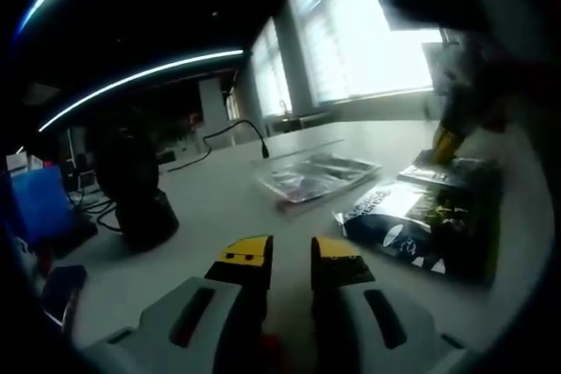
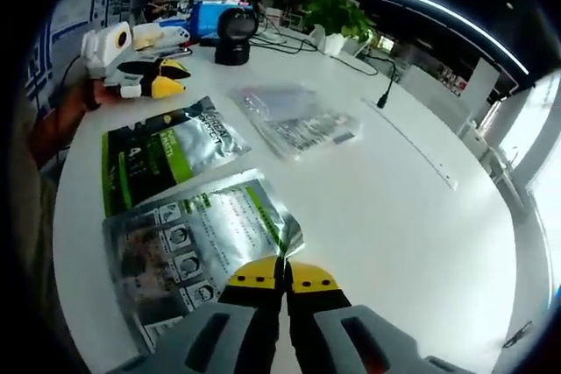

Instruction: Clip sheet goods on table flip sheet goods clip sheet goods scan sheet goods put sheet goods back to table

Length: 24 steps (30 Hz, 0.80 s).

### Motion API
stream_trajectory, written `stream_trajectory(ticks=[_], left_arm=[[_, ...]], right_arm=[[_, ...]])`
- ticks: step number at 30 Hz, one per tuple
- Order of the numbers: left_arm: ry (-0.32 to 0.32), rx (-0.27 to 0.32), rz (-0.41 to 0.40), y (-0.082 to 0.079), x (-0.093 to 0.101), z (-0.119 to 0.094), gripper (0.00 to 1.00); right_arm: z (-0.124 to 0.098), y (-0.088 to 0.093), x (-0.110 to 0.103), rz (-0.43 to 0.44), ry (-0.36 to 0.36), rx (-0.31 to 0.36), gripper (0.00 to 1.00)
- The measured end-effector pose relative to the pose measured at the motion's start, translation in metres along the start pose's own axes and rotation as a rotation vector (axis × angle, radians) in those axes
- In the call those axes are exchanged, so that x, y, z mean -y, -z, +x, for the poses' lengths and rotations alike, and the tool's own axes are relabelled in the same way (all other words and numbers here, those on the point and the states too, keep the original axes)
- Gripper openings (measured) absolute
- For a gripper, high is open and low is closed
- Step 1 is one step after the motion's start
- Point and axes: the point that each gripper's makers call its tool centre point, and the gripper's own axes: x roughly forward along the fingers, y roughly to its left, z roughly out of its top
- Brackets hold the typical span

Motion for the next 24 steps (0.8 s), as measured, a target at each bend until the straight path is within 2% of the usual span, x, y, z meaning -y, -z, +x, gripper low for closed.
stream_trajectory(ticks=[10, 16, 24], left_arm=[[-0.01, -0.002, -0.01, 0.0, -0.002, -0.001, 0.11], [-0.012, -0.001, -0.012, 0.0, -0.003, -0.001, 0.11], [-0.024, -0.003, -0.016, 0.001, -0.005, -0.001, 0.11]], right_arm=[[-0.002, -0.002, 0.002, -0.024, 0.028, -0.004, 0.0], [-0.014, -0.01, 0.012, 0.007, 0.053, 0.021, 0.0], [-0.03, -0.02, 0.014, 0.034, 0.069, 0.057, 0.0]])
